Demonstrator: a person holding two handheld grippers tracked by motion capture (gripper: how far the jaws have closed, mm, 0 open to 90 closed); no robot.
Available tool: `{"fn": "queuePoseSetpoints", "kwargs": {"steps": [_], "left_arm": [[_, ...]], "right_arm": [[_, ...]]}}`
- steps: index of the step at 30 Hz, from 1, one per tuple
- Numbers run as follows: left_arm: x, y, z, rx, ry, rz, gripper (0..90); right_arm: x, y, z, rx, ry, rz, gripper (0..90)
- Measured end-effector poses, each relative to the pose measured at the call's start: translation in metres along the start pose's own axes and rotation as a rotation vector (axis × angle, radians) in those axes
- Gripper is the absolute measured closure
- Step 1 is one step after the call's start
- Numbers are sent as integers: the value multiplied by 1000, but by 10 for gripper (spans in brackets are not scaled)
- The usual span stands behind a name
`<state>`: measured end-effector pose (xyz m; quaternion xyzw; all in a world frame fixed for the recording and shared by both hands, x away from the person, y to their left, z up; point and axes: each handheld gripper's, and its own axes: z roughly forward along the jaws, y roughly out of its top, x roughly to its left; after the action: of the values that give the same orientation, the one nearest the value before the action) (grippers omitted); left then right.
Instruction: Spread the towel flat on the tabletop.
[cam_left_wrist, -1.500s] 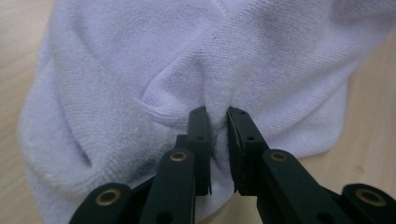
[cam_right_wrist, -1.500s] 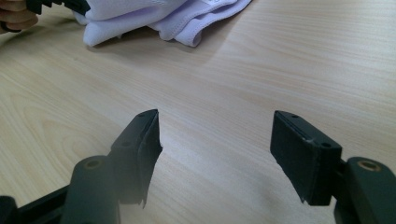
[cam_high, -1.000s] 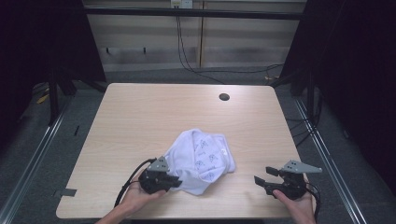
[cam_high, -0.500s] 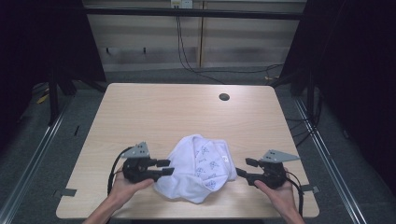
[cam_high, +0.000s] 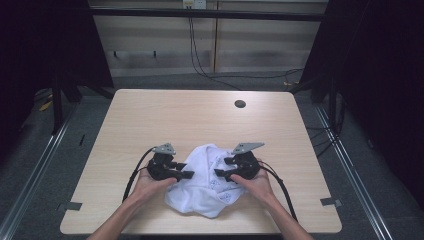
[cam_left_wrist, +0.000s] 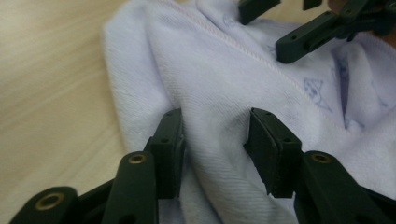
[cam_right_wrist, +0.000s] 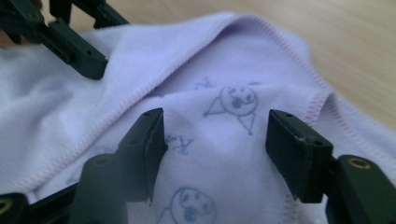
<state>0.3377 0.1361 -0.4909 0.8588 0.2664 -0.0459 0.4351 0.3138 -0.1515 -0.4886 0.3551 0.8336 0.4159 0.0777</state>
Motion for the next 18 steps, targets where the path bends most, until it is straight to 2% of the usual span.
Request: {"fn": "queuePoseSetpoints", "kwargs": {"steps": [1, 3, 4, 5, 6, 7, 8, 9, 10, 12, 14, 18], "left_arm": [[-2, -1, 1, 10, -1, 9, 675], [-4, -1, 2, 10, 4, 20, 772], [-5, 0, -1, -3, -5, 23, 794], [-5, 0, -1, -3, -5, 23, 806], [-3, 1, -9, -36, -30, 9, 812], [-3, 1, -9, -36, -30, 9, 815], [-3, 2, -12, -51, -37, 7, 817], [-3, 2, -16, -63, -36, 7, 817], [-3, 3, -23, -97, -39, 2, 818], [-3, 3, -26, -115, -41, -1, 819], [-2, 5, -36, -164, -39, -14, 819], [1, 5, -46, -204, -20, -25, 820]], "right_arm": [[2, -2, 3, 1, -3, -7, 374], [4, -2, 3, 6, -1, 0, 452], [5, -2, 2, 11, -6, -7, 514], [5, -2, 2, 11, -6, -7, 514], [9, -2, 1, 17, -14, -16, 672], [9, -2, 1, 17, -14, -16, 672], [12, 0, -1, 16, -28, -23, 787], [12, 0, -1, 16, -28, -23, 787], [8, 2, -6, -3, -9, 8, 831], [5, 3, -10, -9, -9, 18, 845], [-4, 4, -22, -24, -28, 40, 865], [-16, 4, -36, -53, -54, 70, 869]]}}
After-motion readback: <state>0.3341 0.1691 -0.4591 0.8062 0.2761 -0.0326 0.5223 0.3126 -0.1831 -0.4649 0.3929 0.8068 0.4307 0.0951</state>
